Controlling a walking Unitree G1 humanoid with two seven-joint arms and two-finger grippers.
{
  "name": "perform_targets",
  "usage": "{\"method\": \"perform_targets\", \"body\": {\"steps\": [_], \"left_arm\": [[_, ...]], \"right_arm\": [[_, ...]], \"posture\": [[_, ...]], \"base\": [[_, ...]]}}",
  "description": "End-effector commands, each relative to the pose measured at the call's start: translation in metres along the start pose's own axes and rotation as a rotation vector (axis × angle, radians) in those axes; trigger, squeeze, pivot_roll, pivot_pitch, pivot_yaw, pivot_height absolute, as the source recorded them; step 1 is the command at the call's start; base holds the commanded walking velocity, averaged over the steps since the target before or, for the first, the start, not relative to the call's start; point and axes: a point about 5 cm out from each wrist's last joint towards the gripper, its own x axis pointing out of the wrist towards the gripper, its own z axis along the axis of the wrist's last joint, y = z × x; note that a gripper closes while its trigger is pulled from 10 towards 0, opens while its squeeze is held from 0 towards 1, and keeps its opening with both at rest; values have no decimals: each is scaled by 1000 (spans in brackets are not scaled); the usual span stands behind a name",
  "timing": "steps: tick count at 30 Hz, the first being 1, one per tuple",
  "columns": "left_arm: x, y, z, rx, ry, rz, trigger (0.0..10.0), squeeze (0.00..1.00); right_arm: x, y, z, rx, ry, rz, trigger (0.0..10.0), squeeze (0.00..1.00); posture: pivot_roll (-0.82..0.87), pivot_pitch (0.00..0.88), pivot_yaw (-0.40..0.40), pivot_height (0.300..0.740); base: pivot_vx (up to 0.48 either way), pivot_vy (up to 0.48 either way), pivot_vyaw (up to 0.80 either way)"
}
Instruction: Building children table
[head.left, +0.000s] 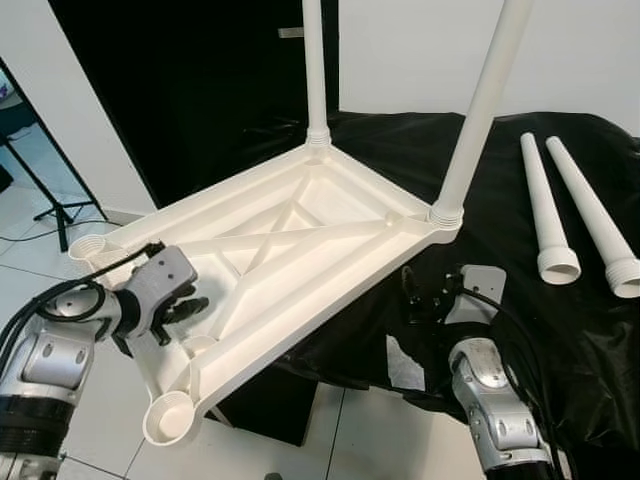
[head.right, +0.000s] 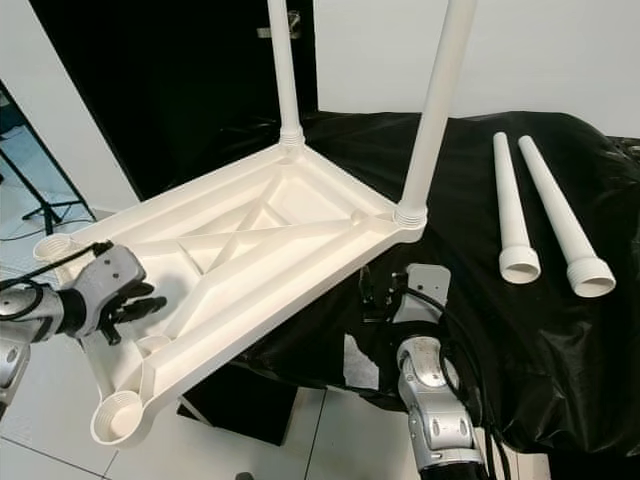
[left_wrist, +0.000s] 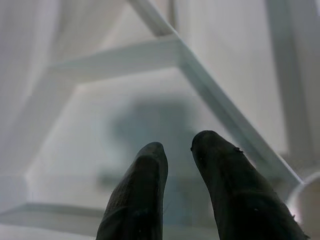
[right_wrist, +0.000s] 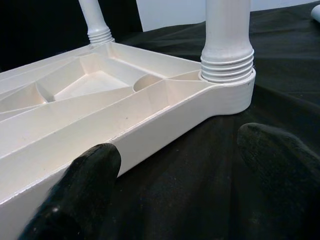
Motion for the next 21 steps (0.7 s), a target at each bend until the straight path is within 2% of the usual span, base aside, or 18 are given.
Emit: {"method": "perform_targets", "body": {"steps": [1, 10, 14, 16, 19, 21], "left_arm": [[0, -3, 1, 29, 22, -15, 10000, 0], [17, -16, 9, 66, 14, -50, 10000, 0], [37, -25, 32, 42, -51, -58, 10000, 0], [37, -25, 32, 42, -51, -58, 10000, 0], [49, -31, 45, 27, -82, -66, 10000, 0], [52, -33, 48, 22, -85, -64, 10000, 0]], "right_arm": [[1, 1, -2, 11, 16, 1, 10000, 0], [4, 3, -2, 19, 16, 5, 10000, 0], [5, 4, -2, 25, 20, 5, 10000, 0], [5, 4, -2, 25, 20, 5, 10000, 0], [6, 4, -3, 26, 23, 2, 10000, 0], [6, 4, -3, 27, 24, 1, 10000, 0]], "posture": [[47, 0, 30, 740], [43, 0, 38, 740], [41, 0, 41, 740], [41, 0, 41, 740], [36, 0, 48, 740], [37, 0, 48, 740]], "base": [[0, 0, 0], [0, 0, 0], [0, 0, 0], [0, 0, 0], [0, 0, 0], [0, 0, 0]]}}
